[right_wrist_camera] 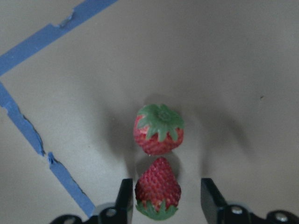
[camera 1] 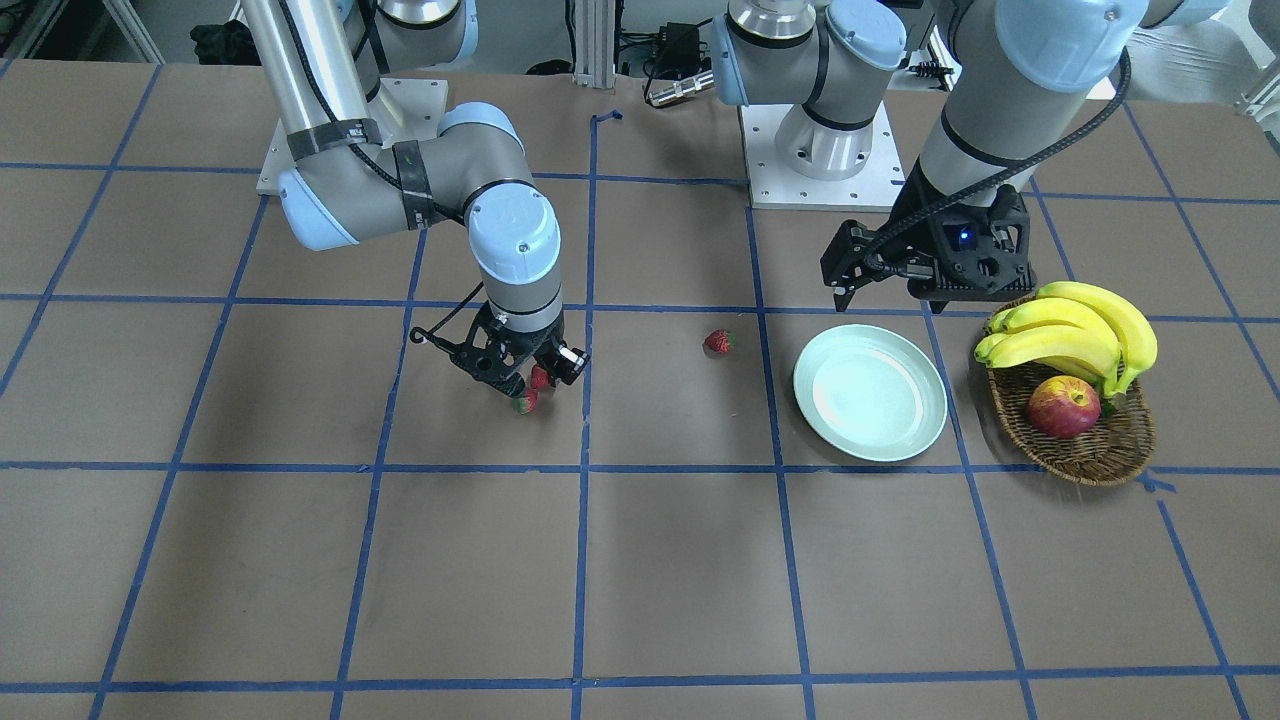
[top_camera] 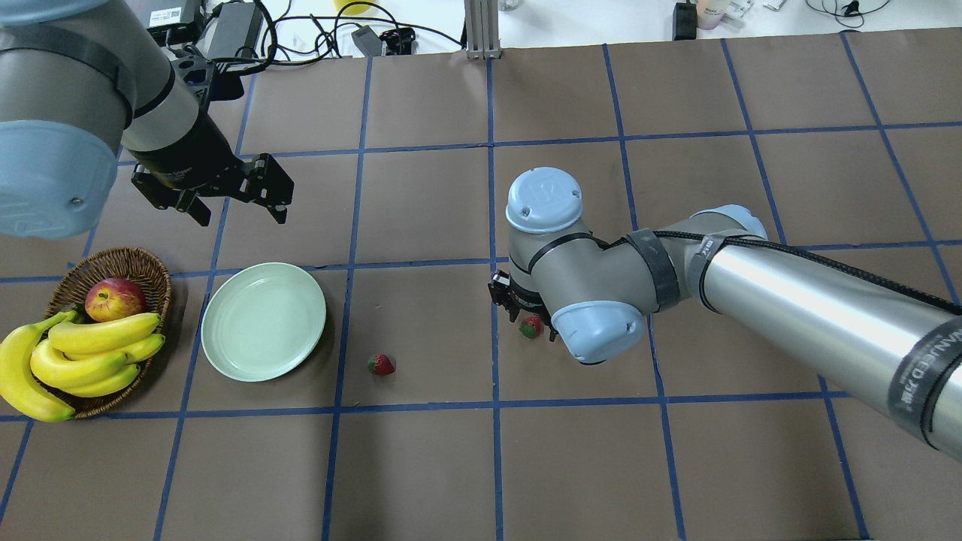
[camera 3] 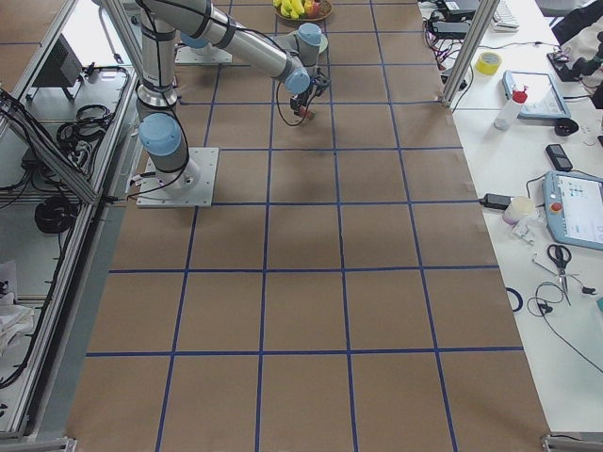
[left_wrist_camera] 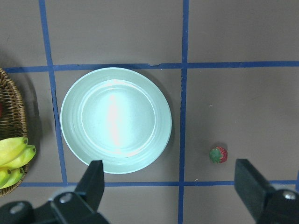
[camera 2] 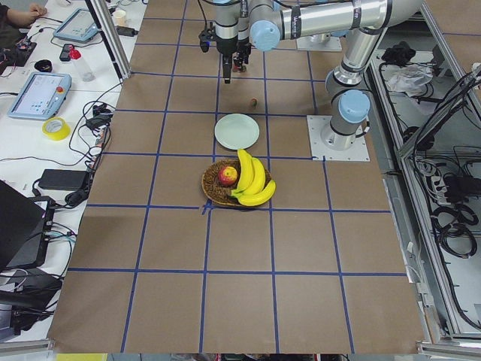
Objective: Collect all strawberries into plate
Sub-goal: 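Return the right gripper to the cluster and grasp a second strawberry, then carry the second strawberry toward the plate and release it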
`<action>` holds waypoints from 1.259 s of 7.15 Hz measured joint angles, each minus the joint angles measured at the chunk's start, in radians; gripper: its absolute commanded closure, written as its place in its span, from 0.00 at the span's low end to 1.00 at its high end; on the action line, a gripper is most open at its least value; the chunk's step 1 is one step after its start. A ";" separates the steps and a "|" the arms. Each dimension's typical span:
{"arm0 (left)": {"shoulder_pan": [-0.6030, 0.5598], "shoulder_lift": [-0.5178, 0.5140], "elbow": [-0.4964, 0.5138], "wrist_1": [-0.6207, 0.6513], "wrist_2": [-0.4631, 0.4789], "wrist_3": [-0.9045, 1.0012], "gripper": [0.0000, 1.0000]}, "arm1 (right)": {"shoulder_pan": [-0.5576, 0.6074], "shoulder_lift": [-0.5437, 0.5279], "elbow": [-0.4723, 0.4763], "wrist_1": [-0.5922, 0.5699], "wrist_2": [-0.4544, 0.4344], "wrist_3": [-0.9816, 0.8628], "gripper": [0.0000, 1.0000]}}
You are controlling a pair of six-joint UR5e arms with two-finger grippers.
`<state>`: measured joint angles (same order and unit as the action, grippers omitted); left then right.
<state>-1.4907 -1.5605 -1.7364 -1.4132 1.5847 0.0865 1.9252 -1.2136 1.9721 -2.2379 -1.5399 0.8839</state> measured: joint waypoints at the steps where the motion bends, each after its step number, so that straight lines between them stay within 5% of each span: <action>1: 0.000 -0.002 0.000 0.001 -0.001 0.011 0.00 | 0.000 0.006 0.000 -0.006 0.001 0.000 0.83; 7: -0.001 0.000 0.002 0.018 0.002 0.019 0.00 | 0.080 0.014 -0.100 -0.021 0.120 0.016 0.76; 8: -0.001 0.001 0.002 0.017 0.002 0.020 0.00 | 0.115 0.043 -0.129 -0.035 0.129 0.018 0.59; 9: -0.001 0.003 0.001 0.016 0.002 0.020 0.00 | 0.135 0.077 -0.158 -0.044 0.134 0.018 0.19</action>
<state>-1.4917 -1.5572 -1.7352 -1.3974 1.5866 0.1069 2.0604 -1.1366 1.8143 -2.2820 -1.4058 0.9021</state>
